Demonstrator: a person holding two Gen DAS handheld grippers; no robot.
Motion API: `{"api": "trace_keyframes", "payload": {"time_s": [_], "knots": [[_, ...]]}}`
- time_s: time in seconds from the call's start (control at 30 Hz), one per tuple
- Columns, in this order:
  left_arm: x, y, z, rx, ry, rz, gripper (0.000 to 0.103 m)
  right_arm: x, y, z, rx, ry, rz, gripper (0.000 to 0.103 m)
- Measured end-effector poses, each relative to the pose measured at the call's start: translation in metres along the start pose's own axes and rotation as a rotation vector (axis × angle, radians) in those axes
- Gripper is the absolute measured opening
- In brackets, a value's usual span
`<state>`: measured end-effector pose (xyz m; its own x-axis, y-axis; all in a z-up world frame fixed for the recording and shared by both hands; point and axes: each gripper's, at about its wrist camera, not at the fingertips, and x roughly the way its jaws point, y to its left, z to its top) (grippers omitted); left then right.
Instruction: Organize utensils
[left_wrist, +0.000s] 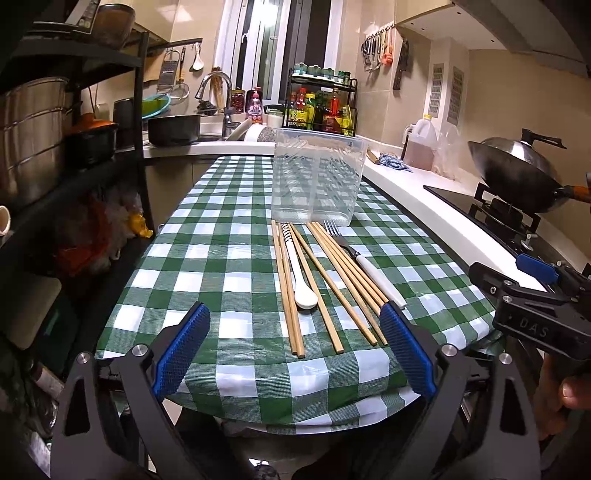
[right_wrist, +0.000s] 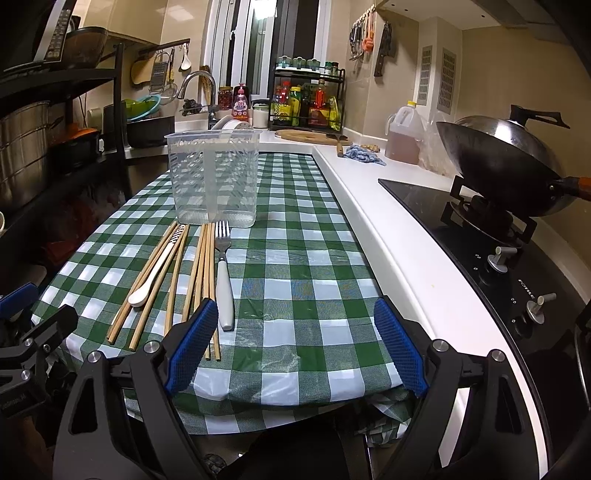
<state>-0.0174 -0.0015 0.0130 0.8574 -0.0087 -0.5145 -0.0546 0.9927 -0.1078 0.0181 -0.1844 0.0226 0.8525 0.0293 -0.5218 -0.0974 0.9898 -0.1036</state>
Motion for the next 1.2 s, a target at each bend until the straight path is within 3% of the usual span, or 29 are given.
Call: {"api": "trace_keyframes", "payload": {"time_s": [0.37,0.7,0.9,0.97,1.07,1.13,1.2], "knots": [[-0.003,-0.003,0.000,0.011,-0.006,-0.018,0.079,-0.003,0.003,0.000,0.005,-0.020,0.009,0.079],[-0.003,-0.004,0.000,0.012,-0.001,-0.039,0.076,-0.003,0.001,0.000,0.017,-0.019,0.015,0.078],[-0.001,-0.005,-0.002,0.013,0.013,-0.057,0.056,-0.002,0.002,0.000,0.017,-0.011,0.026,0.077],[0.002,-0.003,-0.004,0.004,0.028,-0.075,0.048,-0.002,0.003,0.000,0.014,-0.003,0.036,0.074],[0.014,0.002,-0.012,-0.004,0.070,-0.092,0.023,0.001,0.005,-0.001,0.009,0.017,0.067,0.057],[0.024,0.008,-0.016,-0.012,0.098,-0.093,0.018,0.006,0.006,-0.002,0.015,0.041,0.110,0.039],[0.037,0.015,-0.019,-0.037,0.129,-0.091,0.018,0.009,0.008,-0.003,0.015,0.061,0.151,0.030]]}}
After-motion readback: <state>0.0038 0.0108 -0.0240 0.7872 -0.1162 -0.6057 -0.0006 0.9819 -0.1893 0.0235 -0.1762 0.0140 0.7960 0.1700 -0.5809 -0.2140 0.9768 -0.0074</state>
